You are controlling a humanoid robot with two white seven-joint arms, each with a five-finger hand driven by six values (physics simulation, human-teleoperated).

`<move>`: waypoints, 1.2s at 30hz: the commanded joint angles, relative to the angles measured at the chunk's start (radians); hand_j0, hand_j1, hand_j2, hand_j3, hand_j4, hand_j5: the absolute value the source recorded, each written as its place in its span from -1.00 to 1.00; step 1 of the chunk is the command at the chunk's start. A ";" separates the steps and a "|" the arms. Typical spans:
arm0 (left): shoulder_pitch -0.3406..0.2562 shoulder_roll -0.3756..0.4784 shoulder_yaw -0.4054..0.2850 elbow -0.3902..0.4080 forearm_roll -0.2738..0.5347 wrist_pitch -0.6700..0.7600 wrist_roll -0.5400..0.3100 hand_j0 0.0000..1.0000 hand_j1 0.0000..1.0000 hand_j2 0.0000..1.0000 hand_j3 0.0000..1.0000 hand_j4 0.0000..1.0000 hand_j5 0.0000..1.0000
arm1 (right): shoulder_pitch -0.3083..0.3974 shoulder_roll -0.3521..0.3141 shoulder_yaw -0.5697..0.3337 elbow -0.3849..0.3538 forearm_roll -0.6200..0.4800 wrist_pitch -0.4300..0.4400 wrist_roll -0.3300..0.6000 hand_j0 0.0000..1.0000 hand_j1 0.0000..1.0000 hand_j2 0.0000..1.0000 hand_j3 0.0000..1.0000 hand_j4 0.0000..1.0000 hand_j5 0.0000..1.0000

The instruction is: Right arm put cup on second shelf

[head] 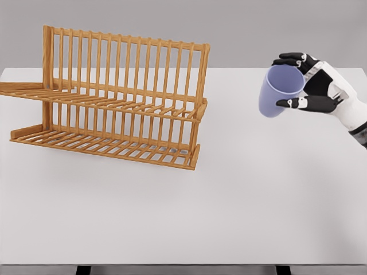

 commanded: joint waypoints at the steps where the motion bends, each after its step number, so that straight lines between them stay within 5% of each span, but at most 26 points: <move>1: 0.000 0.000 0.000 0.000 0.000 0.000 0.000 1.00 1.00 1.00 1.00 1.00 1.00 | -0.003 0.030 0.001 -0.001 0.002 0.020 0.000 0.47 0.47 0.47 0.47 0.47 0.47; 14: 0.000 0.000 0.000 0.000 0.000 0.000 0.000 1.00 1.00 1.00 1.00 1.00 1.00 | -0.115 0.178 0.012 0.000 0.084 0.112 0.000 0.45 0.45 0.45 0.45 0.45 0.45; 36: 0.000 0.000 0.000 0.000 0.000 0.000 0.000 1.00 1.00 1.00 1.00 1.00 1.00 | -0.196 0.257 0.029 -0.066 0.090 0.192 0.000 0.44 0.44 0.44 0.44 0.44 0.44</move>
